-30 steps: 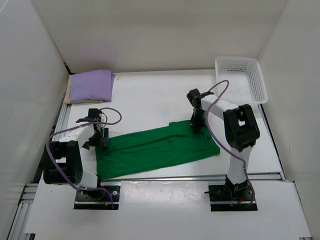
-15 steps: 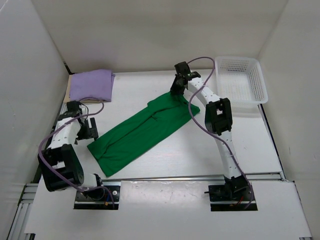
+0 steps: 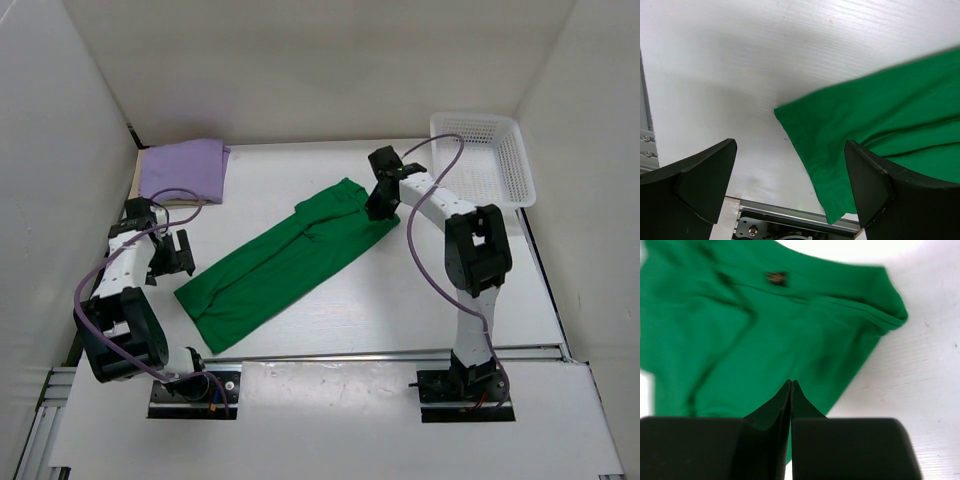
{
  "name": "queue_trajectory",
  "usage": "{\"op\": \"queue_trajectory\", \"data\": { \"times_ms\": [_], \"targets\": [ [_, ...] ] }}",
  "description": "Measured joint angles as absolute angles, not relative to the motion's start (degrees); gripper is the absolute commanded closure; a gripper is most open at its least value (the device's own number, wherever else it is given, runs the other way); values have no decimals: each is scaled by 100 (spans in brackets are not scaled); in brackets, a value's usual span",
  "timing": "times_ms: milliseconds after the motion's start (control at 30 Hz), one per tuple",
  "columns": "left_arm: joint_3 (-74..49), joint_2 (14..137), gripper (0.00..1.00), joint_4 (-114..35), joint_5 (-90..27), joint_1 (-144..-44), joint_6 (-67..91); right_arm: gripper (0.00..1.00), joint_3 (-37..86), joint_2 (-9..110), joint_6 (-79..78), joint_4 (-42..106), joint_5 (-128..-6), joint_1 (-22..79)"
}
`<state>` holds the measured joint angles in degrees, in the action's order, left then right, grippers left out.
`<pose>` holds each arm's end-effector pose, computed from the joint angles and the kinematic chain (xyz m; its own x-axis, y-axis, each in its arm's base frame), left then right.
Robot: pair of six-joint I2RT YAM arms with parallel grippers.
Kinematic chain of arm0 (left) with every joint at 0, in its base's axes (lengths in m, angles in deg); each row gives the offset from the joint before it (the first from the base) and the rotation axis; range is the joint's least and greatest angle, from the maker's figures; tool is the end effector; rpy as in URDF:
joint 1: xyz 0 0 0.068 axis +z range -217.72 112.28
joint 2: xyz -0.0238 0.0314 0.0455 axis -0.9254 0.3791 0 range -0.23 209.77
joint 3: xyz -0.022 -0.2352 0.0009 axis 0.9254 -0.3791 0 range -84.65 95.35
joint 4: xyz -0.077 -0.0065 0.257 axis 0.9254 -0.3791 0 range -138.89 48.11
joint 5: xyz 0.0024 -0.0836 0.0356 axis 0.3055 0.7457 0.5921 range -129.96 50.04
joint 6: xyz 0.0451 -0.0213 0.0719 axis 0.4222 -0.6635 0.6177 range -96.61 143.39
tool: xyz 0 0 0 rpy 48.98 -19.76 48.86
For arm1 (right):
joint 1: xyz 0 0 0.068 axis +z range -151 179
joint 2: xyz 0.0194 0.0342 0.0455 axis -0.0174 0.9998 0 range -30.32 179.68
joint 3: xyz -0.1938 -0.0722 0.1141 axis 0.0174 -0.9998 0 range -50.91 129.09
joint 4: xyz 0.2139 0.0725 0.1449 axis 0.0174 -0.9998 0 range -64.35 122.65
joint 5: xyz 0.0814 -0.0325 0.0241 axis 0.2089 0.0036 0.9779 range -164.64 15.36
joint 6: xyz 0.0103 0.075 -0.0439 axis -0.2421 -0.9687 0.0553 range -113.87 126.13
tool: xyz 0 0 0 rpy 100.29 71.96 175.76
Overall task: Fold and stack the t-shirts
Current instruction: Rotate the tshirt 90 degrees
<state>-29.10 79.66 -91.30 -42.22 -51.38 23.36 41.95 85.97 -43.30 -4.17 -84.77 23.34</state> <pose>0.2654 0.0810 0.1412 -0.9211 -0.2706 -0.2798 -0.2922 0.9556 0.0378 0.4157 0.1730 0.1402 -0.7623 0.4759 -0.4386 0.3887 0.8785 0.2776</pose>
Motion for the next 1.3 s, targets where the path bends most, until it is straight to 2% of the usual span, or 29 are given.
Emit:
{"op": "queue_trajectory", "data": {
  "times_ms": [133, 333, 467, 567, 767, 800, 833, 900, 1033, 1167, 1300],
  "targets": [
    [-2965, 7953, 0, -9132, -4206, -5128, 2338, 100, 4297, 9222, -4487, -751, -8466, 2356],
    [-3031, 7746, 0, -9158, -4272, -5095, 2338, 100, 5244, 9845, -4619, -1101, -8410, 2321],
    [-3044, 7682, 0, -9173, -4340, -5095, 2338, 100, 6780, 10765, -4796, -1424, -8084, 2155],
    [-3050, 7706, 0, -9202, -4364, -5095, 2338, 100, 7965, 11554, -4927, -876, -7863, 1975],
    [-2725, 7844, 0, -9335, -4362, -5104, 2338, 84, 8553, 12186, -5167, 1024, -7935, 1816],
    [-2602, 7844, 0, -9335, -4349, -5104, 2338, 75, 8588, 12205, -5163, 1255, -7907, 1814],
    [-2462, 7840, 0, -9322, -4318, -5104, 2338, 70, 8564, 12197, -5130, 1458, -7820, 1818],
    [-2261, 7785, 0, -9263, -4226, -5104, 2336, 59, 8234, 11936, -4977, 1778, -7597, 1835],
    [-2196, 7505, 0, -9250, -4086, -5101, 2338, 41, 6181, 10293, -4295, 1843, -7374, 1988],
    [-2204, 7140, 0, -9265, -4088, -5075, 2338, 33, 4529, 8136, -3681, 1583, -7640, 2421],
    [-2204, 6484, 0, -9276, -4228, -5053, 2338, 30, 2925, 6048, -3716, 1574, -8010, 3103]
  ]
}}
